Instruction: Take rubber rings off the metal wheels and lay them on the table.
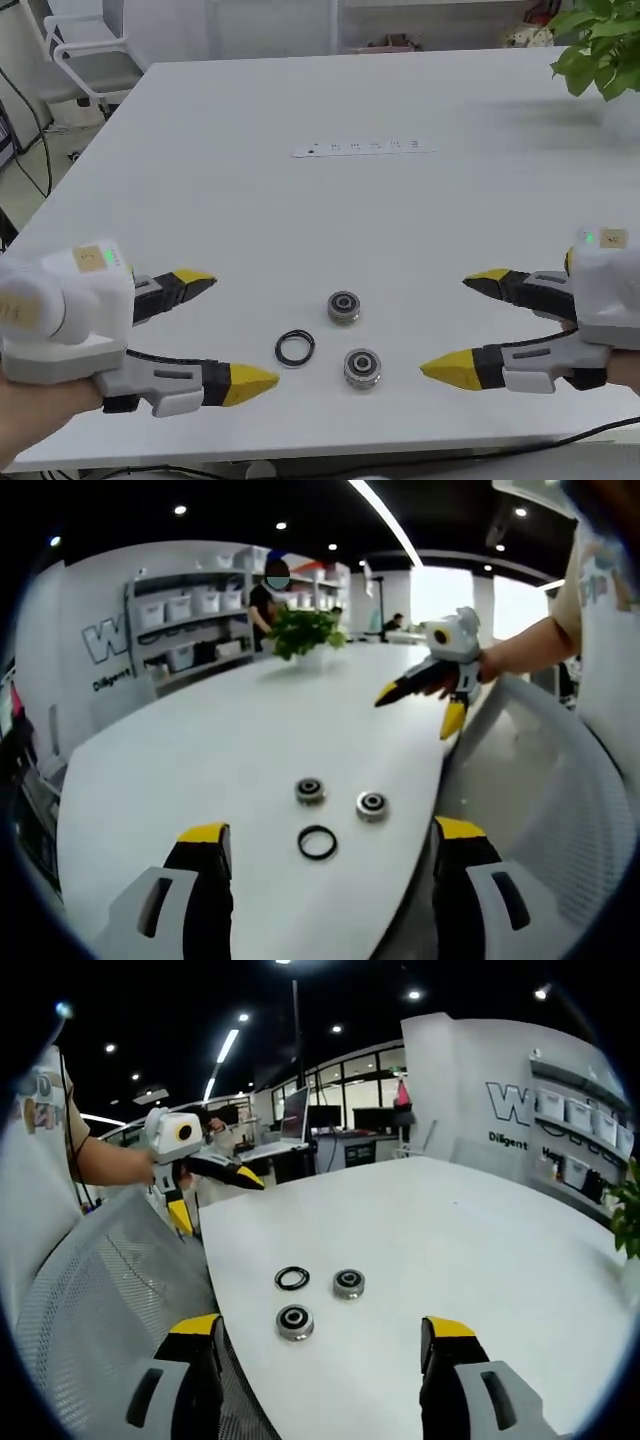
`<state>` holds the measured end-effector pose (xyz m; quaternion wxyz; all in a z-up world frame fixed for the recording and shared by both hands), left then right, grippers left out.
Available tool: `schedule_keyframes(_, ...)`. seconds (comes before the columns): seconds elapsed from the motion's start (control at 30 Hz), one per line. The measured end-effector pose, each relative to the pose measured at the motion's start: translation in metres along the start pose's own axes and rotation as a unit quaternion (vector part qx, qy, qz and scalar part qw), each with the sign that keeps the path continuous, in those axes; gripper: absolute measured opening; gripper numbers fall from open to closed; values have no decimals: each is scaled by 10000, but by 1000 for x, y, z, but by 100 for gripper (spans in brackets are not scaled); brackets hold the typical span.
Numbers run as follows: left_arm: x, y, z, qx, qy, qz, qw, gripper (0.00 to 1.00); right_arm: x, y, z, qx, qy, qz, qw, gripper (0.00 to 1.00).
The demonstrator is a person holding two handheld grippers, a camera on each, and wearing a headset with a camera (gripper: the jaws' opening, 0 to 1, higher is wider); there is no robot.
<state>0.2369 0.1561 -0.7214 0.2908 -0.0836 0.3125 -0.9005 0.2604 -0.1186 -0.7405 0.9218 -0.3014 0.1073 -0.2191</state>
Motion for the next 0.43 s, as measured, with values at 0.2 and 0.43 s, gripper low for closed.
schedule_keyframes(0.2, 5, -3, 0, 92, -65, 26, 9999, 84, 0, -2, -5, -14, 23, -31, 10000, 81)
schedule_keyframes(0.43, 6, -7, -3, 128, -166, 79, 9997, 84, -2, -4, -7, -7, 2, -33, 10000, 82)
Point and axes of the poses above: the centre of the closed fingertips' face, and the gripper's own axes: y roughly forward along the fingers, x roughly to its right, z roughly out of its top, the point moved 7 cm from there along -y, roughly backward along the fingers, and after that the axes turned 10 degrees about -x, right-handed, at the moved point
